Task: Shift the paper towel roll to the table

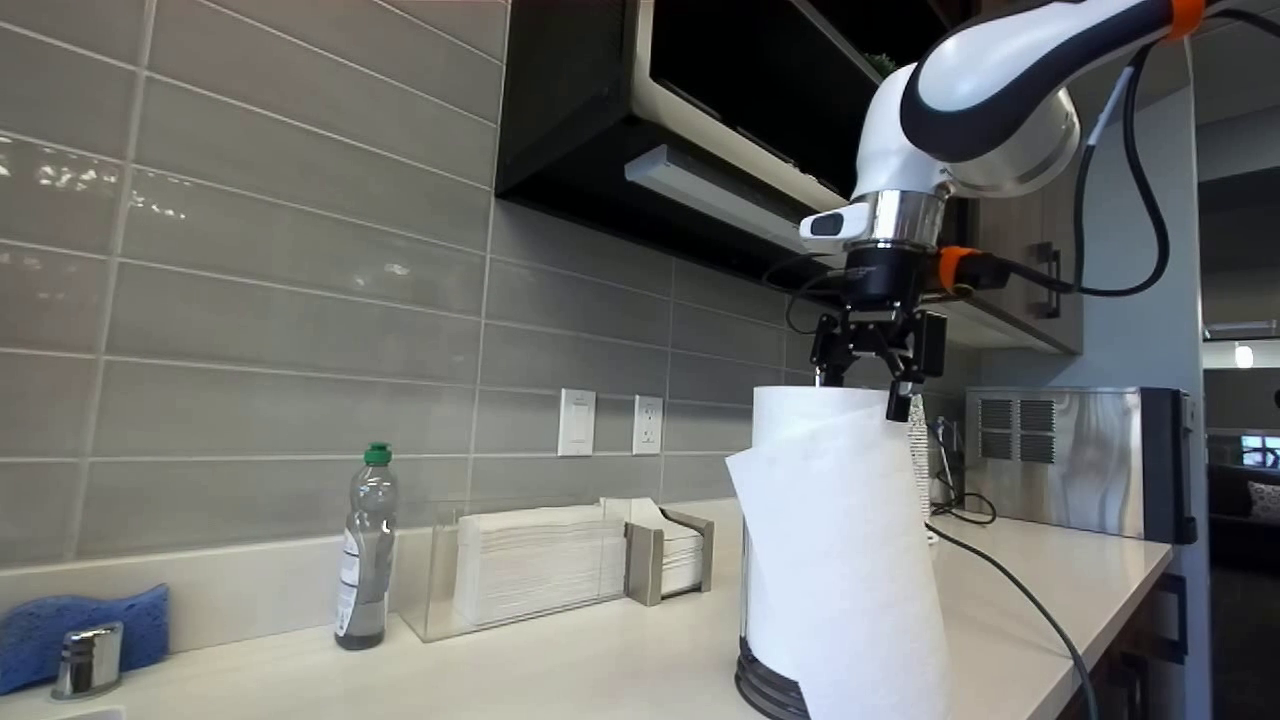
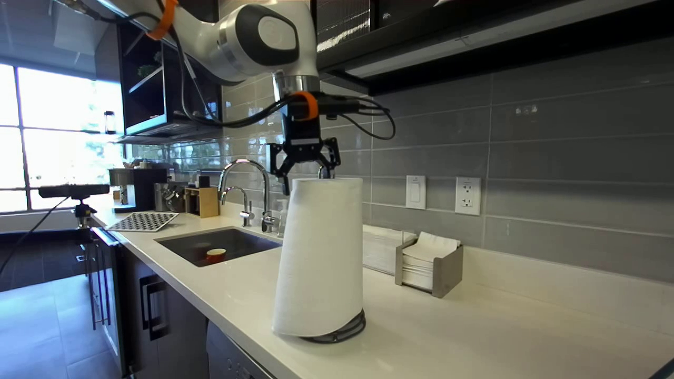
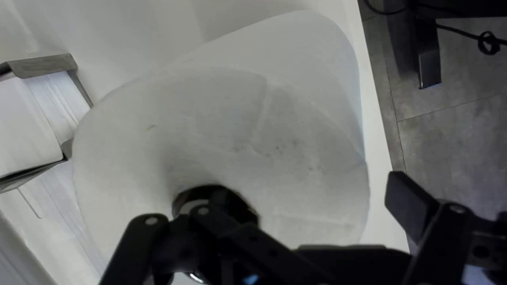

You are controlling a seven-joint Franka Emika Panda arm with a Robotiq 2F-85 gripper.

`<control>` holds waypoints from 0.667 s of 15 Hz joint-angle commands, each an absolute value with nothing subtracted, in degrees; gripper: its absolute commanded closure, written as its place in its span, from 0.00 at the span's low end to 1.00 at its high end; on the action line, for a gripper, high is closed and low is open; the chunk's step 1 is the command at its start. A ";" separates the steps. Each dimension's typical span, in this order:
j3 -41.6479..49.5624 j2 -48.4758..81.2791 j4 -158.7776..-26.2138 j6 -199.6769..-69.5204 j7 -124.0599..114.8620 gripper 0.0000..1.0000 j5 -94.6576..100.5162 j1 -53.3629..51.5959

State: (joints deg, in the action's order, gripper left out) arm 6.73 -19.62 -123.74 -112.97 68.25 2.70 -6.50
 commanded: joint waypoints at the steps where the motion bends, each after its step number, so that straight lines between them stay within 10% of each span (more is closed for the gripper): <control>1: 6.03 -18.05 -121.89 -113.05 69.76 0.26 2.53 -5.68; 10: 5.50 -18.52 -120.30 -113.12 69.36 0.74 3.24 -5.53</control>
